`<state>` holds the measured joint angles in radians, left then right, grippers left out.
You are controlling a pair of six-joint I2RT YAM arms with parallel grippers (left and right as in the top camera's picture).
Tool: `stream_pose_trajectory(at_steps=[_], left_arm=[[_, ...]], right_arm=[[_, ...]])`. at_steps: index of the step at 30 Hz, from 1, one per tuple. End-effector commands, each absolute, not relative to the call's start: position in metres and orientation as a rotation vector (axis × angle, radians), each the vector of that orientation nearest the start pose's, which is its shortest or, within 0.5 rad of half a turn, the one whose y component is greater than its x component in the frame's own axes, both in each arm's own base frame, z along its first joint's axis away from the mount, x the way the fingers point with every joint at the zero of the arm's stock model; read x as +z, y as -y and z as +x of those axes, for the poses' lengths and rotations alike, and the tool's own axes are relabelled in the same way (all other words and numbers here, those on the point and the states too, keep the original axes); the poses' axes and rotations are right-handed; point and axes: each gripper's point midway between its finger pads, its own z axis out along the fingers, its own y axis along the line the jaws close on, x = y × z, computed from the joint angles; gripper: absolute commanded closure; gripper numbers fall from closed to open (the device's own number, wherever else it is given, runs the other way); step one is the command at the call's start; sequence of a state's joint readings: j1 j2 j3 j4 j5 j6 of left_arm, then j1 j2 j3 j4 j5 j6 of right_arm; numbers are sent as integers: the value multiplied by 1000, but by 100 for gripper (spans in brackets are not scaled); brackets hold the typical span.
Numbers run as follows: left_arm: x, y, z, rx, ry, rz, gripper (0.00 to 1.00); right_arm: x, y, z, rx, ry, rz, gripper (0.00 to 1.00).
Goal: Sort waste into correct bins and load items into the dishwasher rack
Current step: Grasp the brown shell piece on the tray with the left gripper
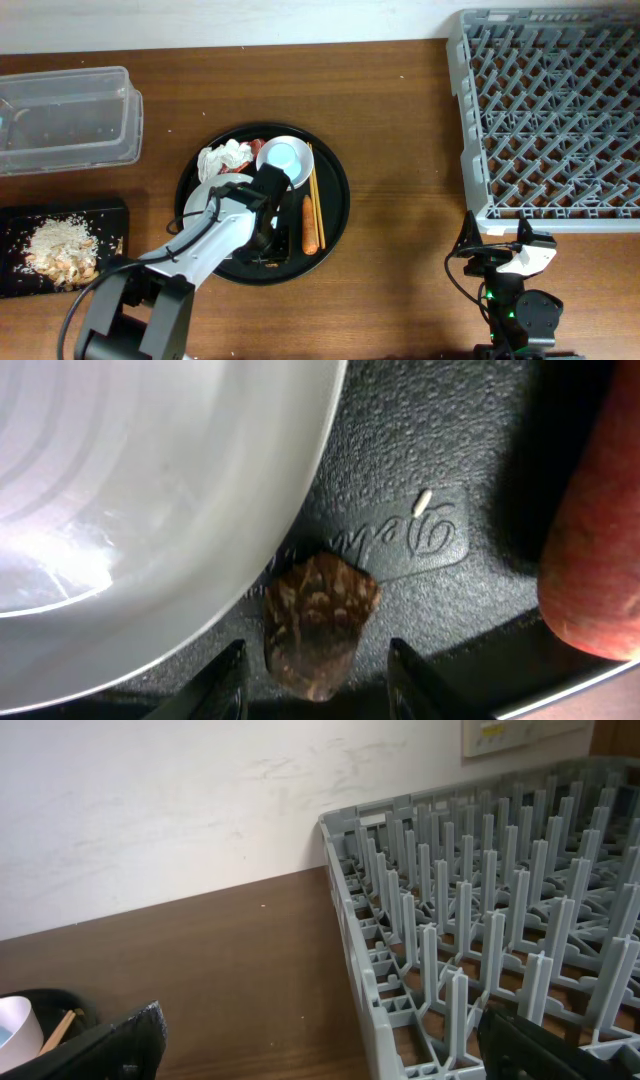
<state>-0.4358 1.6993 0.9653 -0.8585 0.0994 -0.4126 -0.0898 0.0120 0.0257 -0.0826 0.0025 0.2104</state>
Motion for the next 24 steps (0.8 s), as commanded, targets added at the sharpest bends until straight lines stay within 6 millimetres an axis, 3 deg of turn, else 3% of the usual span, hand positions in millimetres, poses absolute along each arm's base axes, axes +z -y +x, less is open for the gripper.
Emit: stream_pose_trajectory(at_steps=[1,10,24], left_arm=[[3,126,233,-104,-3211,23,57],[1,121,244,-46,-3161,26,57],[1,127,241,-65,-3163,49,62]], right_arm=[[155,22,245,91,-1635,254,2],[155,22,245,91,-1634,255,2],[155,22,245,91,-1635,254,2]])
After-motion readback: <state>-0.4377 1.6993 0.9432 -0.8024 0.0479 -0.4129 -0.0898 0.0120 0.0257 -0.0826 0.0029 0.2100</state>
